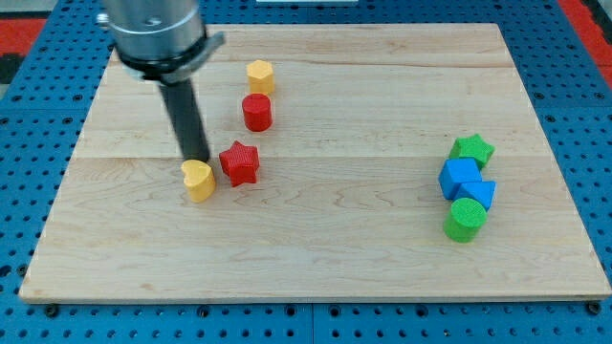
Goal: Push the heart to the bottom left of the red star
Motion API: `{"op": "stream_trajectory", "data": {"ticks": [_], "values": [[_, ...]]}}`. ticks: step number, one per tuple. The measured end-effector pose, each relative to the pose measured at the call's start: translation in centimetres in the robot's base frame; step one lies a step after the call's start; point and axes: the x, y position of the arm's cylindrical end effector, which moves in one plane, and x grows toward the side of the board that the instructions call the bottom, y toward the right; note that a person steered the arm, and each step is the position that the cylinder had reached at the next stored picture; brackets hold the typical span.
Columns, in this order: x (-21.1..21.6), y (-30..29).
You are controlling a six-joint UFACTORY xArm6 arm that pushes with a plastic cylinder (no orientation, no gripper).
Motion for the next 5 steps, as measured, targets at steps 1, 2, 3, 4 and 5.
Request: {"op": "stream_trajectory", "data": {"ticks": [1,2,3,4,5], "values": [[0.3,-3.2],[0.3,-2.2],[1.9,3.0],[1.9,3.1],[1.9,3.1]]}}
